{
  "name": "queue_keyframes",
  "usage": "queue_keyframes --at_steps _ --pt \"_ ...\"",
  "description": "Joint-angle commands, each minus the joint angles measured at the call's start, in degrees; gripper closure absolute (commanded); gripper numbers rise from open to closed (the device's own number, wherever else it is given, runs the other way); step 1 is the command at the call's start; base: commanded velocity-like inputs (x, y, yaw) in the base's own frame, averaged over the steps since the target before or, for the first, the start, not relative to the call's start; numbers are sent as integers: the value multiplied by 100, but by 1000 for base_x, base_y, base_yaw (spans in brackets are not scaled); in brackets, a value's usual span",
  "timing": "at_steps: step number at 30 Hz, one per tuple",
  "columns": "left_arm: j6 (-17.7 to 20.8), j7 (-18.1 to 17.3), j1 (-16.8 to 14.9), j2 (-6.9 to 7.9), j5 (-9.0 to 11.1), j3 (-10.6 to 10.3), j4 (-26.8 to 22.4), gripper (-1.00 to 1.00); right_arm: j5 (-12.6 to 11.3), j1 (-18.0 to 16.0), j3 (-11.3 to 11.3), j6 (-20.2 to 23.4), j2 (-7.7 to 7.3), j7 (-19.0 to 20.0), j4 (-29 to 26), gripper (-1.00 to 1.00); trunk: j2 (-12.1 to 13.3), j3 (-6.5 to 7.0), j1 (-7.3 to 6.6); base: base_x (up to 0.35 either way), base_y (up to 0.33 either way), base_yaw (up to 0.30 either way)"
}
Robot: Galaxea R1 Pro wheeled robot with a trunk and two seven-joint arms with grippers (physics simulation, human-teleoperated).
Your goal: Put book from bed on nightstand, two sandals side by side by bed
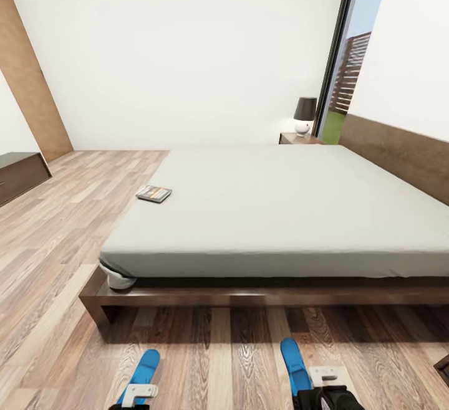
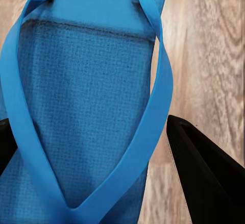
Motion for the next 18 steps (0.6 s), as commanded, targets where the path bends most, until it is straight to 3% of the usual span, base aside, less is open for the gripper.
queue_keyframes --at_steps 1,10,18 --pt "-15 18 -1 3 34 -44 -38 100 -18 -15 23 38 -5 -54 -10 100 -2 -5 -1 0 0 0" --pt "-27 103 2 6 2 -45 -255 100 -23 -184 -236 69 -3 -306 -10 100 -323 -149 175 0 0 0" --pt "-49 125 2 6 2 -53 -264 100 -23 -273 -319 82 -5 -329 -8 100 -644 -292 350 0 0 0"
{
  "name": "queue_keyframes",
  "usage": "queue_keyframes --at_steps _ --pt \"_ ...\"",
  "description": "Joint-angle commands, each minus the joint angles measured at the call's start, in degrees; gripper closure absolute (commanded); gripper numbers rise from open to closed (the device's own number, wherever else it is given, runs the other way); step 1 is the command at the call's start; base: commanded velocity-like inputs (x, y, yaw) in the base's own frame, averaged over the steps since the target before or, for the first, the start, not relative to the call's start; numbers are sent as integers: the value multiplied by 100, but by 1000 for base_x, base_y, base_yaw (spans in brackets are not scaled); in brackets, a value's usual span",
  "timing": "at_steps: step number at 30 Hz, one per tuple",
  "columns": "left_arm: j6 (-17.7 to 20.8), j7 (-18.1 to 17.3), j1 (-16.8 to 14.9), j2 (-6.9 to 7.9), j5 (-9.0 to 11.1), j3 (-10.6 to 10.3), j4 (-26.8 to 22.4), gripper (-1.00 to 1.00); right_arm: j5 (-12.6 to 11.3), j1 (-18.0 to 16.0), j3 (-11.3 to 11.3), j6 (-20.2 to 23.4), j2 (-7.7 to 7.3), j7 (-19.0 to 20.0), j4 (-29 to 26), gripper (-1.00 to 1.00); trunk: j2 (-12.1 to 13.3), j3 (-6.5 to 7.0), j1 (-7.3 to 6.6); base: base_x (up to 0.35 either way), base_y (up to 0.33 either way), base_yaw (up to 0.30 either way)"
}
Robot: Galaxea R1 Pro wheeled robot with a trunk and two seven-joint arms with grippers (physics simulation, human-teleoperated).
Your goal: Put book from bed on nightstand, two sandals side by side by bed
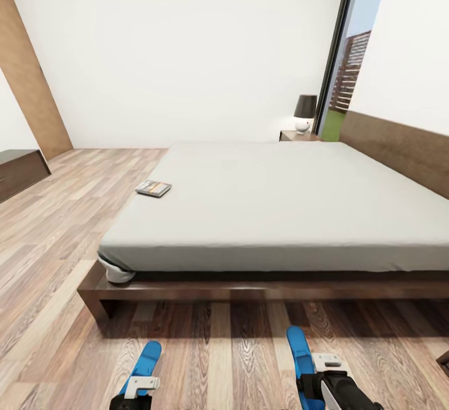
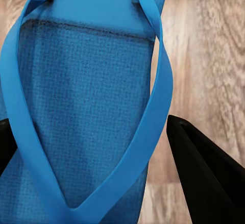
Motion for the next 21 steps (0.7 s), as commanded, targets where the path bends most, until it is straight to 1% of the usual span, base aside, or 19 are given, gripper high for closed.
queue_keyframes --at_steps 1,5,12,21 --pt "-17 18 -3 2 38 -50 -2 100 -16 -12 -16 34 2 -26 -10 100 -44 -23 21 0 0 0" --pt "-27 20 -3 -4 38 -57 -2 100 -16 -76 -114 39 5 -117 -8 100 -204 -95 109 0 0 0" --pt "-105 20 -2 -6 34 -64 -5 100 -16 -124 -152 41 20 -272 2 100 -485 -221 263 0 0 0" --pt "-142 15 -2 -7 38 -56 -12 100 -16 -132 -148 35 43 -268 -3 100 -485 -221 263 0 0 0"
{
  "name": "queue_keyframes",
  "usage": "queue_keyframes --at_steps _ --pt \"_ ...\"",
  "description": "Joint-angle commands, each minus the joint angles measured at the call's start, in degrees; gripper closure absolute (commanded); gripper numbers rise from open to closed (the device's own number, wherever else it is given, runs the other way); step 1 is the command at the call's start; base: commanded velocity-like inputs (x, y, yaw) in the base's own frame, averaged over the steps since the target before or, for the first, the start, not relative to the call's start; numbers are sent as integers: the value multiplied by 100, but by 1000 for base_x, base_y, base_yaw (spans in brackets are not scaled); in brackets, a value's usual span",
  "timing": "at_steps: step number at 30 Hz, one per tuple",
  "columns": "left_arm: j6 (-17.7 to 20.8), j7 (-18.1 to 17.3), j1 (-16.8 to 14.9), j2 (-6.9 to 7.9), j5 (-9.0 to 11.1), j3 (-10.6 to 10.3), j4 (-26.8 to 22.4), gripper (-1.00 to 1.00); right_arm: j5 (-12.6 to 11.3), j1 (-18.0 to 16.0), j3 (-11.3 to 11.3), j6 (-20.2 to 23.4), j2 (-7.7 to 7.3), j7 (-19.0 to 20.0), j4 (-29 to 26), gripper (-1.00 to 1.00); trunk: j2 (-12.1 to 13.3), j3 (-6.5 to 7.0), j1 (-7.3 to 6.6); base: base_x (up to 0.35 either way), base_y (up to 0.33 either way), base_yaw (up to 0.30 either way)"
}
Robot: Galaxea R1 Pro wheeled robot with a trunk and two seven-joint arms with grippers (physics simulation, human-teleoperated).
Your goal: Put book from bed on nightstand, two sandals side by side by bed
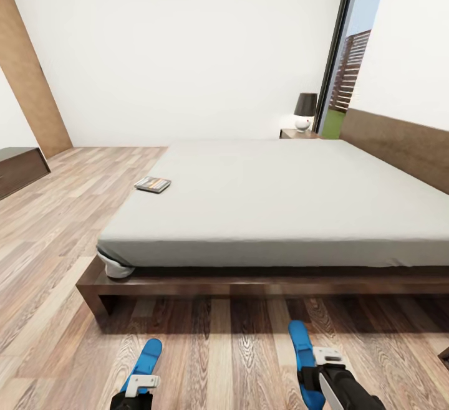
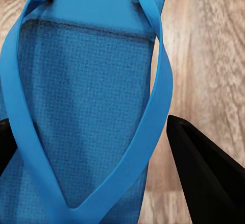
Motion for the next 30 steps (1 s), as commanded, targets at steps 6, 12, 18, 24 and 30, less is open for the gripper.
queue_keyframes --at_steps 6,12,18,24,30 --pt "-23 23 -2 2 40 -44 -7 100 -14 1 -1 30 98 -16 -11 100 -2 -8 -1 0 0 -27" --pt "-24 23 -2 2 40 -43 -8 100 -14 3 3 29 113 11 -11 100 -2 -26 -1 0 59 -170" --pt "-24 24 -2 2 40 -43 -8 100 -11 5 18 29 123 15 -11 100 -2 -32 -1 0 24 -48" --pt "-31 24 -2 4 40 -43 -8 100 -7 0 20 26 122 34 -31 100 -2 -32 -1 0 3 -7" --pt "-60 24 -2 10 40 -40 -81 100 -7 -1 24 41 116 319 -40 100 -2 -32 -1 0 0 -1"
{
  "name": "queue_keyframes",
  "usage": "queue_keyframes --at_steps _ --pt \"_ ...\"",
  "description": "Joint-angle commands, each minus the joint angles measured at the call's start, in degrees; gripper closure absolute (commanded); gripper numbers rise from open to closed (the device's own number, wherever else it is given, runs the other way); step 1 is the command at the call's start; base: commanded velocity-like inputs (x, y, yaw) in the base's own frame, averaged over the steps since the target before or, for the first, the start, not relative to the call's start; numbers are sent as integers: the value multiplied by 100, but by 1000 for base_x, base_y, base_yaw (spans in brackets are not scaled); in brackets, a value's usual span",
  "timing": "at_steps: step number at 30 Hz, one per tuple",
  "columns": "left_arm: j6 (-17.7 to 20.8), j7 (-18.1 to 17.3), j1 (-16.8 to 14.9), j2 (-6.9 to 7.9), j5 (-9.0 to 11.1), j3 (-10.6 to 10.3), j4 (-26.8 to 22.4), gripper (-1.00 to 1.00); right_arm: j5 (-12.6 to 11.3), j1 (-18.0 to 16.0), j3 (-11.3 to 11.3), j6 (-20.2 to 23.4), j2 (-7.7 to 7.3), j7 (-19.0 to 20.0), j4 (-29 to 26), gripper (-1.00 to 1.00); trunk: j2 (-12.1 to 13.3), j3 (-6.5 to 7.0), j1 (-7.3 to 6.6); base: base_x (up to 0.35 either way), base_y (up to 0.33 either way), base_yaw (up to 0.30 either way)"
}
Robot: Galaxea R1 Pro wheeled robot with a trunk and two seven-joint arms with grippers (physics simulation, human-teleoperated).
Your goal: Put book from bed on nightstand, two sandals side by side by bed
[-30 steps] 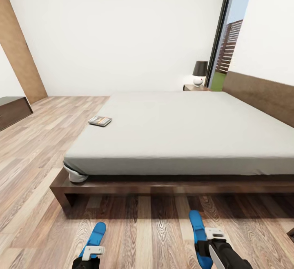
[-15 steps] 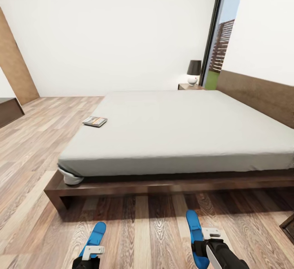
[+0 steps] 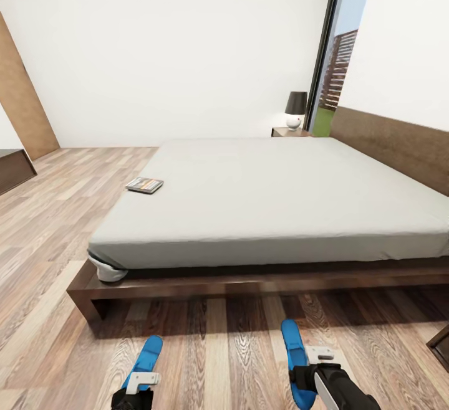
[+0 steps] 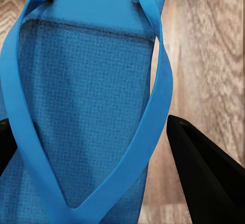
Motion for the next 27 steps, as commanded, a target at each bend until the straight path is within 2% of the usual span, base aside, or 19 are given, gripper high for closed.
queue_keyframes --at_steps 1,12,22,27 --pt "-63 20 -2 3 39 -43 -32 100 -10 0 -15 38 0 71 -10 100 -2 -5 -1 0 0 0" --pt "-531 20 -2 4 39 -40 -85 100 -9 -1 -15 47 -4 220 -2 100 -2 -5 -1 0 0 0" --pt "-612 13 6 4 39 -44 -87 100 -2 -1 -15 42 -6 227 -8 100 -2 -5 -1 0 0 0" --pt "-607 3 3 4 39 -43 -85 100 -3 1 -18 40 -4 231 -7 100 -162 -77 87 0 0 0"
